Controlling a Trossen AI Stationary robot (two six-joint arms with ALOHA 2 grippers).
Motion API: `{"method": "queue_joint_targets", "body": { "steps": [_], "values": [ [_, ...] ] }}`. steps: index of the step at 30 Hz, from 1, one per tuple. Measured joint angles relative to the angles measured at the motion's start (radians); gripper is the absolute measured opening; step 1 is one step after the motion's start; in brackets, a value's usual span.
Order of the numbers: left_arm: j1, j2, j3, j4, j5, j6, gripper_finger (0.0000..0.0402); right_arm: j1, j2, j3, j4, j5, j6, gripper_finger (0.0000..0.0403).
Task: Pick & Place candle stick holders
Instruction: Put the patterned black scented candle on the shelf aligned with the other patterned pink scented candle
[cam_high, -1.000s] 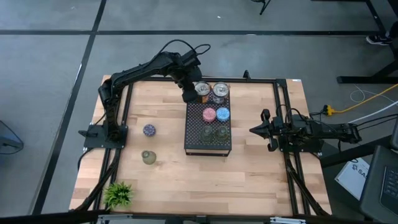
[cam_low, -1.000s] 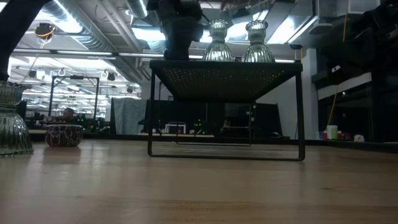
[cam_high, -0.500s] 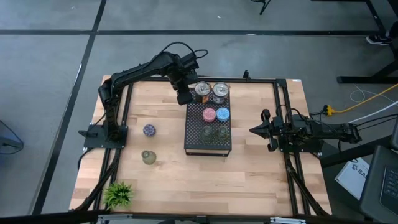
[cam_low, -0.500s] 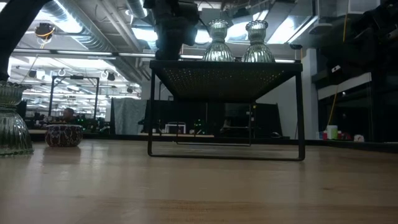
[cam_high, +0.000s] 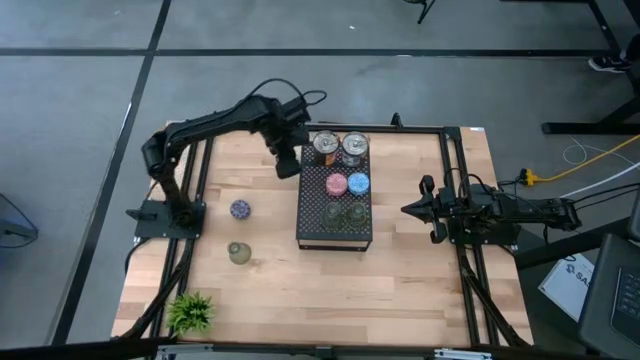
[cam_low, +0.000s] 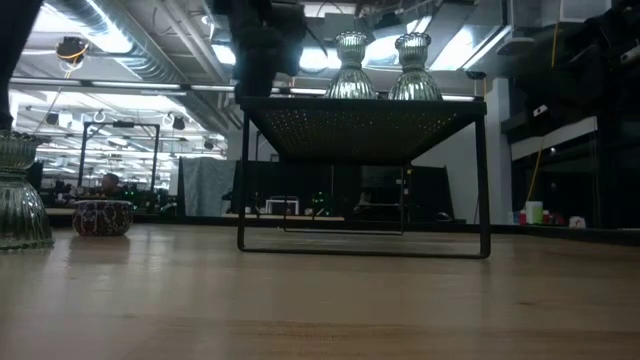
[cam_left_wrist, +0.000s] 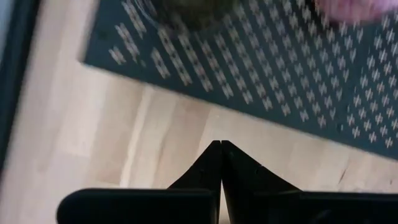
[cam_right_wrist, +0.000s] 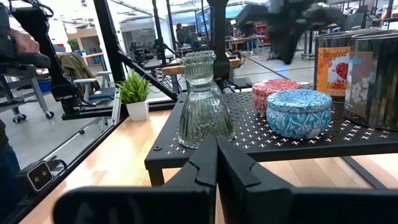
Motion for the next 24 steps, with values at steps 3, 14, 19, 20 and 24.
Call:
{"method": "queue_joint_targets", "body": {
  "steps": [3,14,19,20,24],
  "values": [
    [-0.016,-0.068,-0.115,0.064,0.0,-0.019,0.0002,0.0,0.0,0.0,0.0,0.0,0.0,0.0005],
    [-0.074,-0.252,-0.393,0.2,0.0,-0.132,0.0002,0.0,0.0,0.0,0.0,0.0,0.0,0.0005],
    [-0.105,-0.293,-0.472,0.222,-0.001,-0.145,0.0002,0.0,0.0,0.0,0.0,0.0,0.0,0.0005],
    [-0.11,-0.302,-0.49,0.227,-0.001,-0.146,0.0002,0.0,0.0,0.0,0.0,0.0,0.0,0.0005],
    [-0.131,-0.333,-0.556,0.246,-0.002,-0.136,0.0002,0.0,0.0,0.0,0.0,0.0,0.0,0.0005]
  ]
}}
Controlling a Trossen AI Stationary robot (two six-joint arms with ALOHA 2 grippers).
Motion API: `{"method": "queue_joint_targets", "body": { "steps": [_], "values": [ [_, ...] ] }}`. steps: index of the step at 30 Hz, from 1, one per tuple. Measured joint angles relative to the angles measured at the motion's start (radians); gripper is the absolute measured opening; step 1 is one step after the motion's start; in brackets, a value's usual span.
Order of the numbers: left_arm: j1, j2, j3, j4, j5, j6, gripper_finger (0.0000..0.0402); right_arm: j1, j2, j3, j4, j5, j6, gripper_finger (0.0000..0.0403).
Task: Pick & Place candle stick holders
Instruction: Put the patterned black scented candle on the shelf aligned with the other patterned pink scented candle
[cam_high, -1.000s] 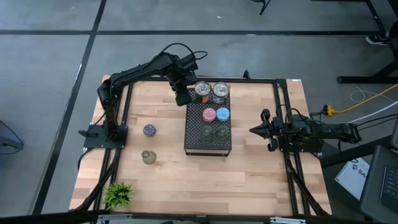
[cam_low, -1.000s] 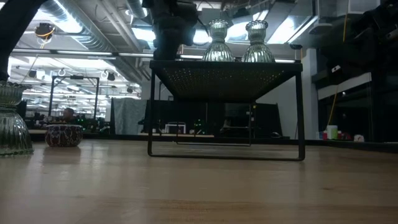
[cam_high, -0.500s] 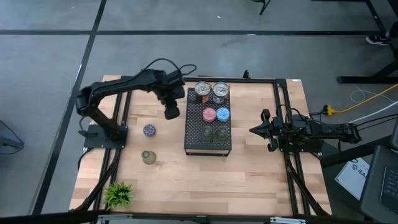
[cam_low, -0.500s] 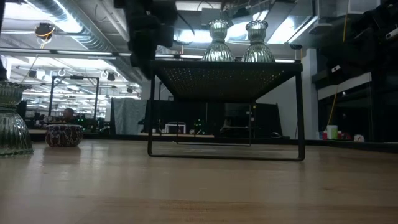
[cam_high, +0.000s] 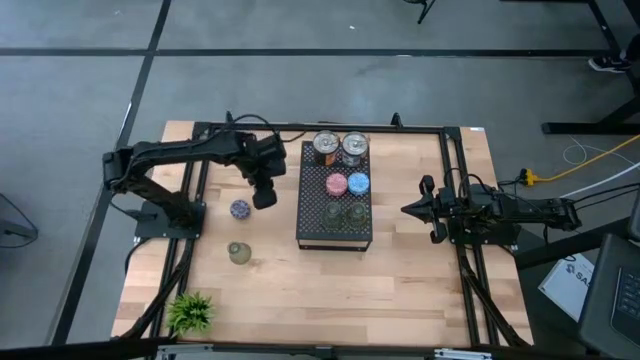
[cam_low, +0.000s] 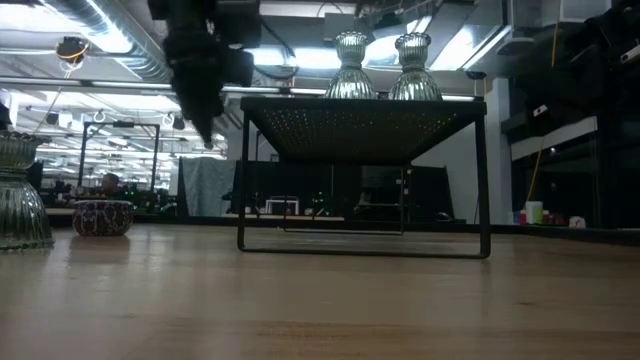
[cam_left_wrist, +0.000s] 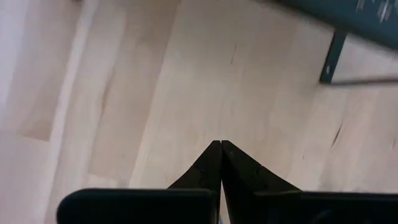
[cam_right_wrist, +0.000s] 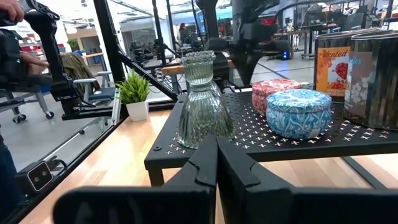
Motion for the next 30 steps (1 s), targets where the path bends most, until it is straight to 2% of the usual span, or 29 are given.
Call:
{"method": "queue_joint_targets", "body": {
  "steps": [5,9,21,30],
  "values": [
    [-0.019,-0.035,-0.065,0.002,-0.009,0.01,0.0004,0.0,0.0,0.0,0.0,0.0,0.0,0.0005],
    [-0.022,-0.052,-0.097,0.004,-0.014,0.027,0.0029,0.0,0.0,0.0,0.0,0.0,0.0,0.0005],
    [-0.023,-0.048,-0.101,-0.025,-0.017,0.044,0.0191,0.0,0.0,0.0,0.0,0.0,0.0,0.0005],
    [-0.023,-0.048,-0.101,-0.122,-0.077,0.027,0.0307,0.0,0.0,0.0,0.0,0.0,0.0,0.0005]
  ]
}}
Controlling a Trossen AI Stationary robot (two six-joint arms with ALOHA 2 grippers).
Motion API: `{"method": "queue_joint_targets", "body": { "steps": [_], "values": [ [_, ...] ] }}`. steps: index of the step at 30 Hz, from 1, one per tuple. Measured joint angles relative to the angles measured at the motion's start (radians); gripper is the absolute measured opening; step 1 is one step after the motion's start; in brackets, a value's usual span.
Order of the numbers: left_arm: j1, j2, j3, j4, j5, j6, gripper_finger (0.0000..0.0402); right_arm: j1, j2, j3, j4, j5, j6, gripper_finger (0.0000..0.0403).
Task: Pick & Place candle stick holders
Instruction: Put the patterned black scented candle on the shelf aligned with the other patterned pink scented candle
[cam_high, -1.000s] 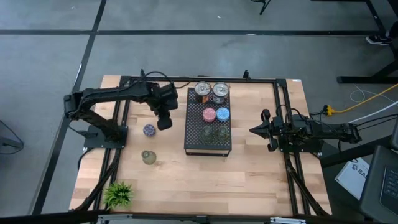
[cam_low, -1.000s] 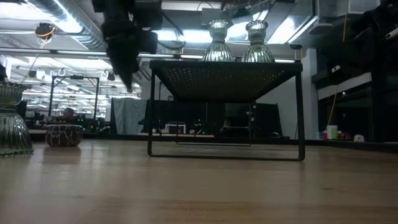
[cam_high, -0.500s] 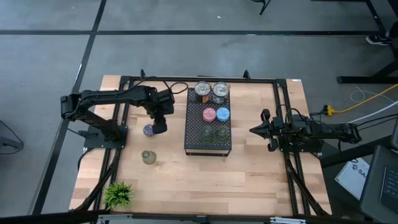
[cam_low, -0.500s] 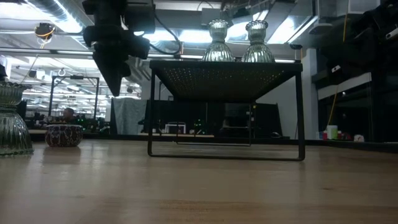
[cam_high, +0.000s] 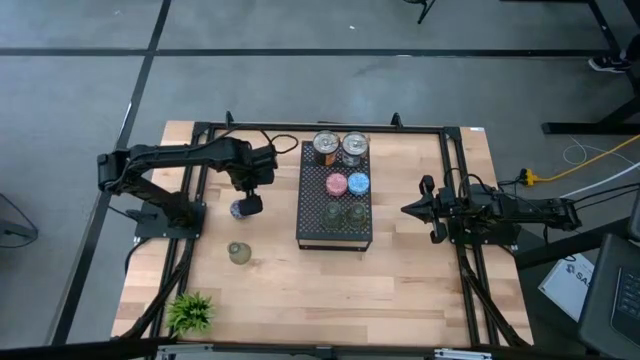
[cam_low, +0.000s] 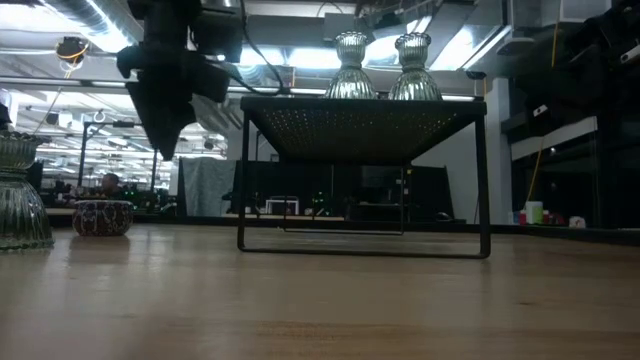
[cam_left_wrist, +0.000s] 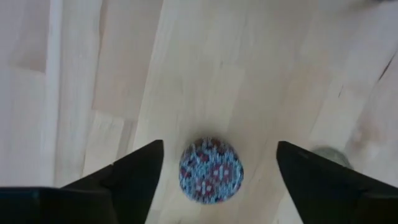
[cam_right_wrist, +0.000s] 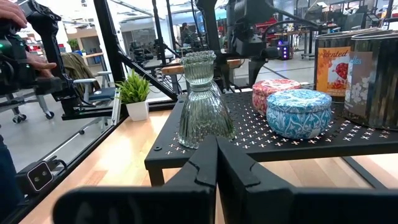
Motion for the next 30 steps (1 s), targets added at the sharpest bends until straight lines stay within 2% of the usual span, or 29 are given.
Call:
{"method": "queue_joint_targets", "body": {
  "steps": [5,10,19,30],
  "values": [
    [0.0,0.0,0.0,-0.029,0.0,0.0,0.0347,0.0,0.0,0.0,0.0,0.0,0.0,0.0005],
    [-0.001,0.0,0.0,-0.061,0.001,0.0,0.0365,0.0,0.0,0.0,0.0,0.0,0.0,0.0005],
    [-0.009,0.023,0.0,-0.112,0.008,0.006,0.0368,0.0,0.0,0.0,0.0,0.0,0.0,0.0005],
    [-0.089,0.024,0.0,-0.122,0.009,0.115,0.0366,0.0,0.0,0.0,0.0,0.0,0.0,0.0005]
  ]
}}
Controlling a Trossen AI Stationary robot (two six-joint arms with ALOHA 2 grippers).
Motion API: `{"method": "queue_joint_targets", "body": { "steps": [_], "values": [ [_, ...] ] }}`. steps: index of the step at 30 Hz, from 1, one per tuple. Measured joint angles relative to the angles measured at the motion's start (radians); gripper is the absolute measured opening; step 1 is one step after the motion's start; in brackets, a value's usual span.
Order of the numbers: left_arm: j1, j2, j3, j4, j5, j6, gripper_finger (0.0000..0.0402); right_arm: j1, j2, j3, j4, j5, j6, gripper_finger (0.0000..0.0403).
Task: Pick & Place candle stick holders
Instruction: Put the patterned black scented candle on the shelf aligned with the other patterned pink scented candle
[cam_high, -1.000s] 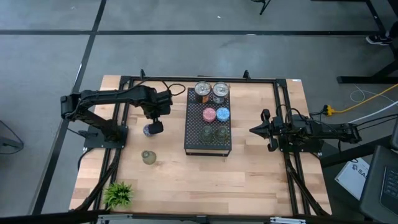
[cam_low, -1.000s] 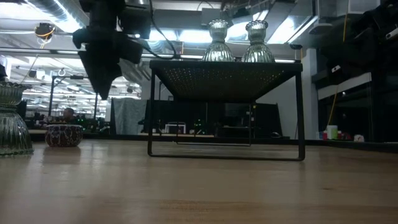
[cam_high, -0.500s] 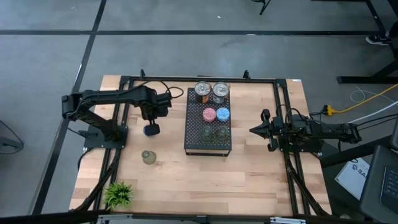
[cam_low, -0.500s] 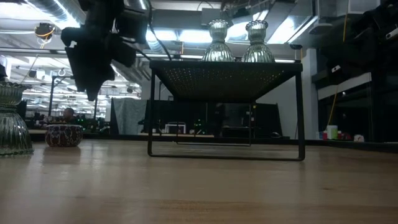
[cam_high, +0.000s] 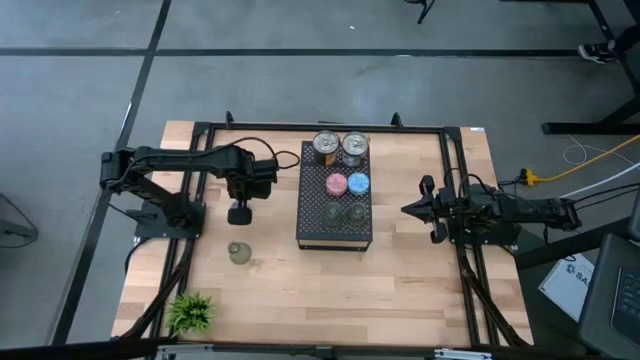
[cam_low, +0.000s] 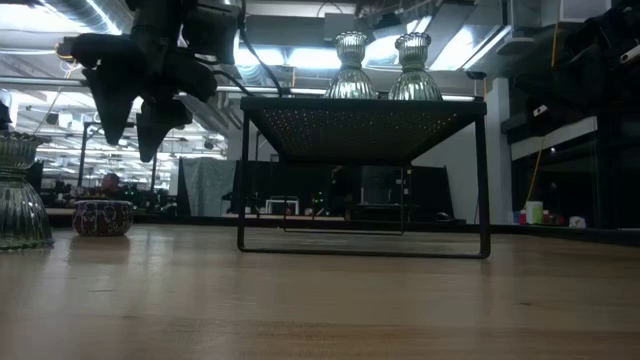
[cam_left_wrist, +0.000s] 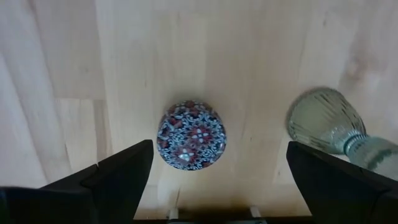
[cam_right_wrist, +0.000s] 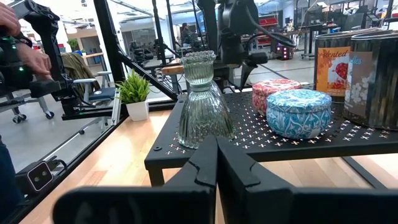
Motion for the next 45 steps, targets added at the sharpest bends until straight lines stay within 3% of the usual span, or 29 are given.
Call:
{"method": "queue_joint_targets", "body": {
  "steps": [11,28,45],
  "values": [
    [-0.011,0.0,-0.003,-0.012,-0.04,0.011,0.0365,0.0,0.0,0.0,0.0,0.0,0.0,0.0005],
    [-0.016,0.0,-0.217,0.047,-0.039,-0.049,0.0365,0.0,0.0,0.0,0.0,0.0,0.0,0.0005],
    [-0.015,0.0,-0.23,0.114,-0.066,-0.105,0.04,0.0,0.0,0.0,0.0,0.0,0.0,0.0005]
  ]
}}
